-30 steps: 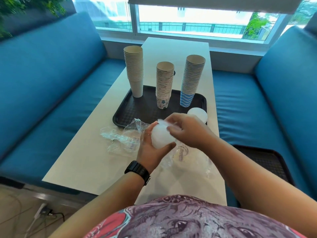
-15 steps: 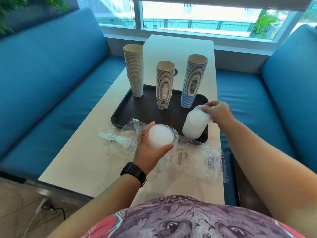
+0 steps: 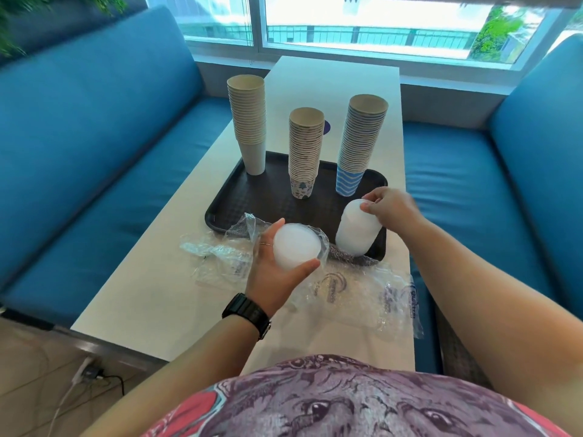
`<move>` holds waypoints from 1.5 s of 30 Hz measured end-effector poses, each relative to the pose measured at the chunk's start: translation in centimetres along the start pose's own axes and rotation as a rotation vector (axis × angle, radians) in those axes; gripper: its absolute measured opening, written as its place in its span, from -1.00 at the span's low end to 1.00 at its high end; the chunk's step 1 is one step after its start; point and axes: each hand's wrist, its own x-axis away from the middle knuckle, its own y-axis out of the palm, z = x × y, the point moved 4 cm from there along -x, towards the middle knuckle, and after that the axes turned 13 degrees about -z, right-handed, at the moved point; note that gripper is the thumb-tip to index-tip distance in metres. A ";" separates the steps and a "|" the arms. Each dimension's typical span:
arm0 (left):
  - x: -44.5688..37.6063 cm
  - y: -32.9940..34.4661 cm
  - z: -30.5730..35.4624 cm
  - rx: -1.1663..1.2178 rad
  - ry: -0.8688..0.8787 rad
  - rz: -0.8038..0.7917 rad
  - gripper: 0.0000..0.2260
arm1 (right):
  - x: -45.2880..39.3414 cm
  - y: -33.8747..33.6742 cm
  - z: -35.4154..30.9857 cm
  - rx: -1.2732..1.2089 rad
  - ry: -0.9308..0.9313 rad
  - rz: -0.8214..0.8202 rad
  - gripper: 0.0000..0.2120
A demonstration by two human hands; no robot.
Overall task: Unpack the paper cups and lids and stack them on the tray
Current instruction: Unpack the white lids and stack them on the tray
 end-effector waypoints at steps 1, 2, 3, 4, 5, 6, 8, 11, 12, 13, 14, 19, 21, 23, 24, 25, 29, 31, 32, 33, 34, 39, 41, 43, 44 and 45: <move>0.0 0.0 0.0 0.000 0.001 -0.001 -0.22 | 0.1 0.0 -0.1 0.033 0.002 0.003 -0.80; 0.0 0.0 0.0 0.001 0.003 -0.001 -0.22 | 0.2 0.0 -0.3 0.064 0.004 0.009 -0.78; 0.0 0.0 0.1 0.003 0.005 0.000 -0.21 | 0.3 -0.1 -0.4 0.093 -0.001 0.027 -0.75; 0.0 0.0 0.1 0.004 0.006 -0.001 -0.21 | 0.5 -0.2 -0.5 0.112 -0.016 0.062 -0.72; -0.1 -0.1 0.1 0.006 0.008 0.000 -0.21 | 0.9 -0.3 -0.8 0.124 -0.044 0.110 -0.71; 0.0 -0.2 0.2 0.008 0.012 0.002 -0.21 | 1.4 -0.5 -1.2 0.129 -0.082 0.163 -0.71; 0.0 -0.3 0.2 0.012 0.013 0.002 -0.20 | 2.5 -0.8 -2.5 0.131 -0.168 0.239 -0.72; 0.2 -0.3 0.3 0.011 0.021 -0.005 -0.18 | 4.7 -0.4 -5.0 0.047 -0.292 0.235 -0.79; 0.3 -0.3 0.4 0.012 0.024 -0.006 -0.18 | 5.5 0.0 -5.9 -0.005 -0.325 0.199 -0.82; 0.4 -0.3 0.5 0.013 0.028 -0.005 -0.17 | 6.4 0.4 -6.7 -0.049 -0.353 0.152 -0.84; 0.4 -0.4 0.5 0.014 0.028 -0.002 -0.17 | 7.3 0.8 -7.4 -0.070 -0.376 0.106 -0.85; 0.8 -0.7 0.7 0.001 0.023 0.000 -0.13 | 10.7 3.0 -9.8 -0.069 -0.432 -0.090 -0.83; 1.1 -0.8 0.7 -0.005 0.032 -0.007 -0.11 | 11.4 3.9 -10.3 -0.029 -0.428 -0.167 -0.77; 1.4 -1.0 0.5 0.011 0.043 -0.004 -0.08 | 12.0 4.6 -10.7 0.042 -0.436 -0.193 -0.71; 1.6 -1.1 0.4 0.022 0.047 0.000 -0.08 | 12.3 4.8 -10.9 0.077 -0.442 -0.193 -0.68; 1.7 -1.2 0.4 0.033 0.050 0.007 -0.10 | 12.6 4.9 -11.2 0.110 -0.447 -0.193 -0.64; 2.3 -1.5 0.3 0.035 0.060 0.023 -0.19 | 13.9 5.4 -12.2 0.248 -0.446 -0.245 -0.40; 2.5 -1.5 0.3 0.039 0.068 0.030 -0.17 | 14.4 5.6 -12.8 0.332 -0.450 -0.269 -0.32; 2.5 -1.5 0.3 0.042 0.076 0.034 -0.16 | 14.6 5.7 -13.0 0.363 -0.452 -0.274 -0.31; 2.6 -1.5 0.2 0.039 0.083 0.033 -0.16 | 14.7 5.9 -13.1 0.382 -0.456 -0.274 -0.30; 2.7 -1.4 0.1 0.035 0.089 0.032 -0.17 | 14.8 6.1 -13.2 0.392 -0.464 -0.272 -0.30; 3.3 -1.3 0.1 -0.004 0.095 0.031 -0.21 | 14.9 6.1 -12.7 0.352 -0.489 -0.247 -0.29; 3.6 -1.3 0.1 0.000 0.085 0.033 -0.21 | 15.2 5.7 -12.5 0.259 -0.515 -0.250 -0.30; 3.9 -1.4 0.2 0.006 0.080 0.043 -0.21 | 15.3 5.0 -12.4 0.109 -0.550 -0.252 -0.32; 4.0 -1.5 0.3 0.004 0.083 0.042 -0.21 | 15.3 4.7 -12.2 0.027 -0.564 -0.254 -0.34; 4.0 -1.5 0.4 -0.002 0.086 0.040 -0.20 | 15.2 4.5 -12.0 -0.056 -0.569 -0.262 -0.36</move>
